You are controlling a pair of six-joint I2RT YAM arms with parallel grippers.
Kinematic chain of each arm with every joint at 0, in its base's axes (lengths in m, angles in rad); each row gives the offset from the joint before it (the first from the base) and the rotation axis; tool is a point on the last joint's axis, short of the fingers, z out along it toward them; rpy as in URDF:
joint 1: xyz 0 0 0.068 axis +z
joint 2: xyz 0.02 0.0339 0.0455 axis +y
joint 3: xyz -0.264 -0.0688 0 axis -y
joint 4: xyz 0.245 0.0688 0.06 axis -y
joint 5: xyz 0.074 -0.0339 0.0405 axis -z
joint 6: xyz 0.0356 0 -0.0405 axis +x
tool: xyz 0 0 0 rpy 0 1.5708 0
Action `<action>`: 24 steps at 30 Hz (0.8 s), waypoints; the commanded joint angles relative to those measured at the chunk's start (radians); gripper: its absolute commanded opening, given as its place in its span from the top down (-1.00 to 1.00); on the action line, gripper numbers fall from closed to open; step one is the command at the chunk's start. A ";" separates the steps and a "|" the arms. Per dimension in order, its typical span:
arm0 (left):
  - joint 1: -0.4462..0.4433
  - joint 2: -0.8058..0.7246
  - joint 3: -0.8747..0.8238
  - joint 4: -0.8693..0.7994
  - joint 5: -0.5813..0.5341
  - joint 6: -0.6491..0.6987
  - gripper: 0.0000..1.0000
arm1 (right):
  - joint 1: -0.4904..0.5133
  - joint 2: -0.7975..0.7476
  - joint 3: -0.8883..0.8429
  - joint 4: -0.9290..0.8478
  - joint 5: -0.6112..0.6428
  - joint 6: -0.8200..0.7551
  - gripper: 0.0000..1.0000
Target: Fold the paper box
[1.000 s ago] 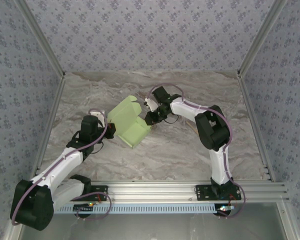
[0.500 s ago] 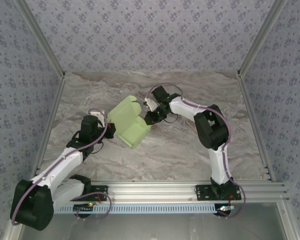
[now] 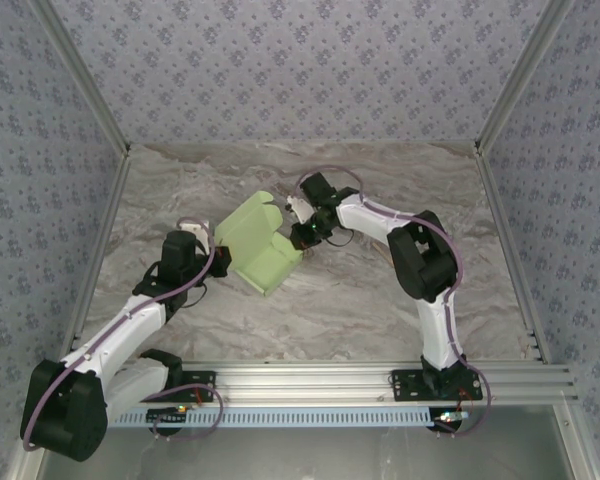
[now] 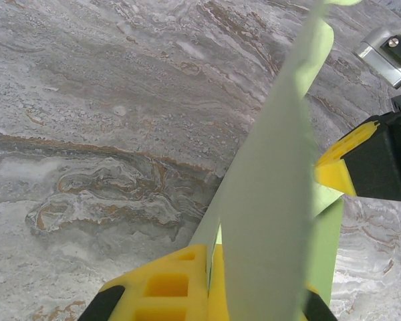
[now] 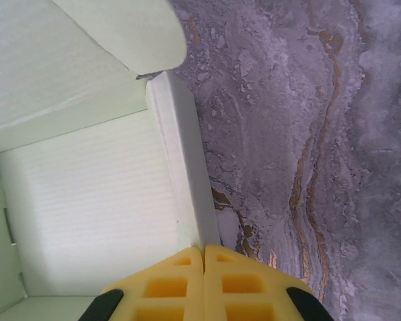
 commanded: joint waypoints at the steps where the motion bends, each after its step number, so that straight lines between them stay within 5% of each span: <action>1: -0.004 -0.017 -0.005 0.029 0.038 -0.009 0.93 | 0.057 0.006 -0.035 -0.076 0.140 0.008 0.93; 24: -0.004 -0.024 -0.002 0.012 0.024 -0.006 0.94 | 0.177 -0.047 0.052 -0.184 0.584 -0.030 0.96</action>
